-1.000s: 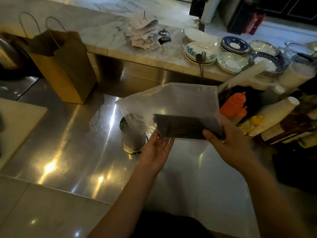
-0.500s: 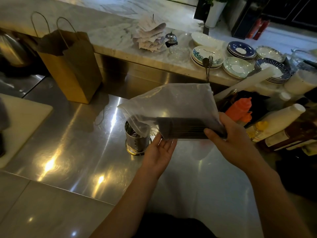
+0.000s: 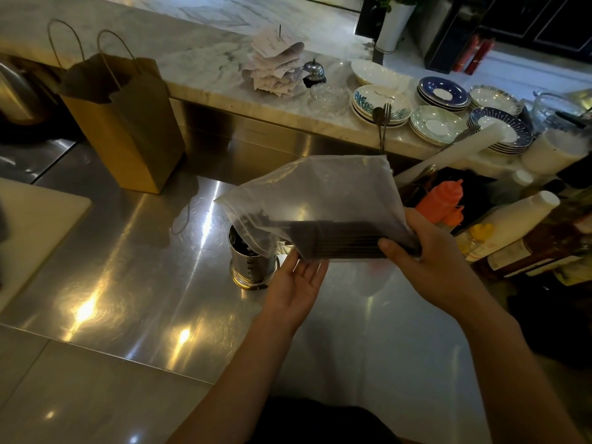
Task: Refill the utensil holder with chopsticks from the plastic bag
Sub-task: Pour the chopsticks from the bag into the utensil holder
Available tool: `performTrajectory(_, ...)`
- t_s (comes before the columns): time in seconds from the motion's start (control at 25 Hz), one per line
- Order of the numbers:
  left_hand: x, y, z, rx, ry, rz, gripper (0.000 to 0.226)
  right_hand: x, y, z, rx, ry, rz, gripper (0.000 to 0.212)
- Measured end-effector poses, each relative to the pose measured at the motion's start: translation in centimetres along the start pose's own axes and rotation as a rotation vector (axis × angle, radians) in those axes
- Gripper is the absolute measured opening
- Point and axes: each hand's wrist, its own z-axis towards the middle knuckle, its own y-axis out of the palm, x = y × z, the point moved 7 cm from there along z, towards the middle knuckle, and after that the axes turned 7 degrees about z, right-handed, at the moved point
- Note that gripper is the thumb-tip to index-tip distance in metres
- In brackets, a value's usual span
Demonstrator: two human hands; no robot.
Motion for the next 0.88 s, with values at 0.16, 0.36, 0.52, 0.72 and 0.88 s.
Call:
performTrajectory(0.16, 0.27, 0.08, -0.20, 0.003, 0.006, 0.005, 0.028, -0.25, -0.01, 0.17, -0.006, -0.010, -0.010, 0.033)
performTrajectory(0.36, 0.55, -0.06, -0.15, 0.013, 0.016, 0.002, 0.034, -0.55, -0.05, 0.42, 0.005, -0.028, -0.003, 0.035)
performTrajectory(0.52, 0.67, 0.00, 0.02, 0.018, 0.017, -0.009, 0.034, -0.56, 0.02, 0.64, 0.009, -0.028, -0.013, 0.038)
performTrajectory(0.72, 0.67, 0.17, -0.01, 0.005, 0.013, -0.023, 0.029, -0.58, -0.01, 0.83, 0.003, -0.028, -0.014, 0.038)
performTrajectory(0.88, 0.78, 0.17, -0.04, 0.013, 0.027, -0.015, 0.036, -0.77, 0.01, 0.87, 0.007, -0.039, -0.030, 0.039)
